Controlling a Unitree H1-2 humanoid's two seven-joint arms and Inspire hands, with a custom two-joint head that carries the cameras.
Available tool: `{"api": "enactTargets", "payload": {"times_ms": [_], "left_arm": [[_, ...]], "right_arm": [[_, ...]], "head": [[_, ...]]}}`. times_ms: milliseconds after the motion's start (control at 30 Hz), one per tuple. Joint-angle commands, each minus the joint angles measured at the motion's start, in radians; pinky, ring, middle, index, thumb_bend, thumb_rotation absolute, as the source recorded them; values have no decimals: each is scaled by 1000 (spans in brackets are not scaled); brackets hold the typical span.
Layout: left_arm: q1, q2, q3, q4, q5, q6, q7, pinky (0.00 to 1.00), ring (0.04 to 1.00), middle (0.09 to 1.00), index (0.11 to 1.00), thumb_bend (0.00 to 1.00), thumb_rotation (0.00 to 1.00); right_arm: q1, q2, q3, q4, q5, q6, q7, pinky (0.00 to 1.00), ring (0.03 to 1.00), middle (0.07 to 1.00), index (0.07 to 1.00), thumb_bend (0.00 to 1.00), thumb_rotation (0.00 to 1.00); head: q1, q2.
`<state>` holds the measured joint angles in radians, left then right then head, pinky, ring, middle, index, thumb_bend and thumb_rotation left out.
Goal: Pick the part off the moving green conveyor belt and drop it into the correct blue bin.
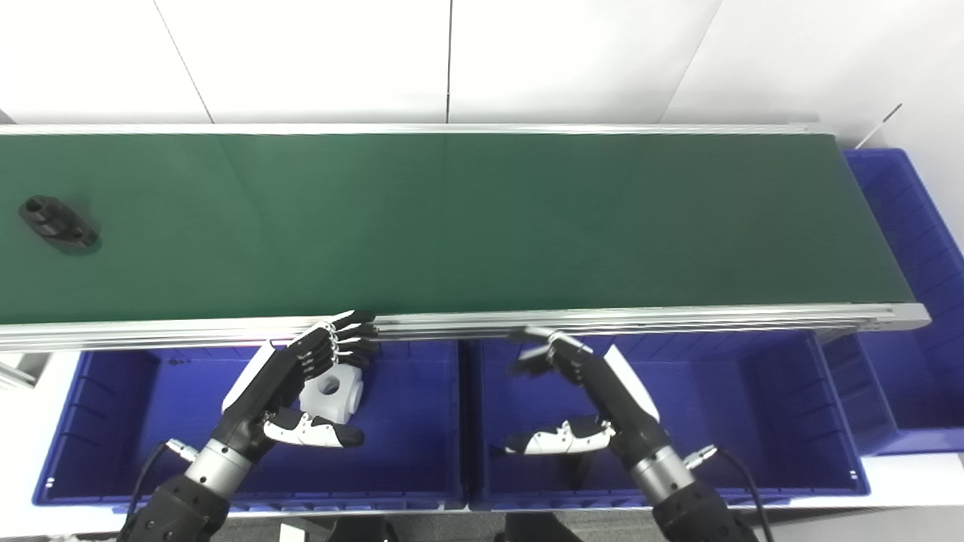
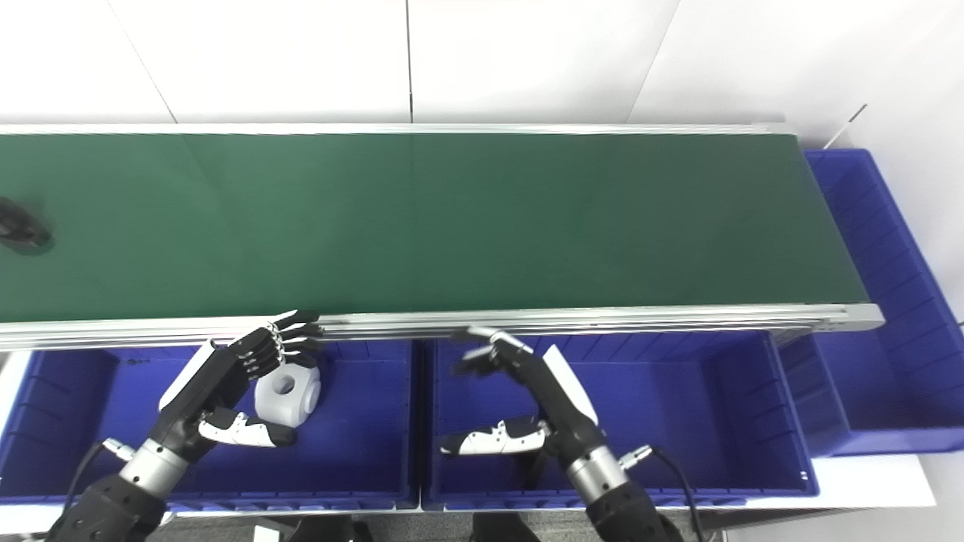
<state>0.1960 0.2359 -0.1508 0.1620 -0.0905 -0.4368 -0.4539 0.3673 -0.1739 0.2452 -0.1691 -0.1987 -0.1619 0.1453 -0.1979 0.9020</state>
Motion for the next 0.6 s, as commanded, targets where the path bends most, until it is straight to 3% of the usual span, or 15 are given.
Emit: {"api": "enactTargets", "payload": {"times_ms": [0, 267, 567], "left_arm": [[-6, 4, 1, -28, -6, -33, -7, 673, 746, 804, 833, 933, 334], [3, -10, -1, -26, 16, -33, -2, 673, 752, 811, 829, 938, 318], [15, -26, -24, -23, 74, -33, 36, 728, 777, 820, 829, 953, 318]], "right_arm": [[5, 9, -3, -25, -2, -26, -10, 977, 1000, 1000, 1000, 1000, 305], [19, -8, -1, -37, -8, -6, 7, 930, 988, 1000, 1000, 1000, 305], [29, -36, -11, -15, 0, -29, 14, 906, 979, 1000, 1000, 1000, 319]], "head": [[5, -2], [74, -32], [160, -77]]}}
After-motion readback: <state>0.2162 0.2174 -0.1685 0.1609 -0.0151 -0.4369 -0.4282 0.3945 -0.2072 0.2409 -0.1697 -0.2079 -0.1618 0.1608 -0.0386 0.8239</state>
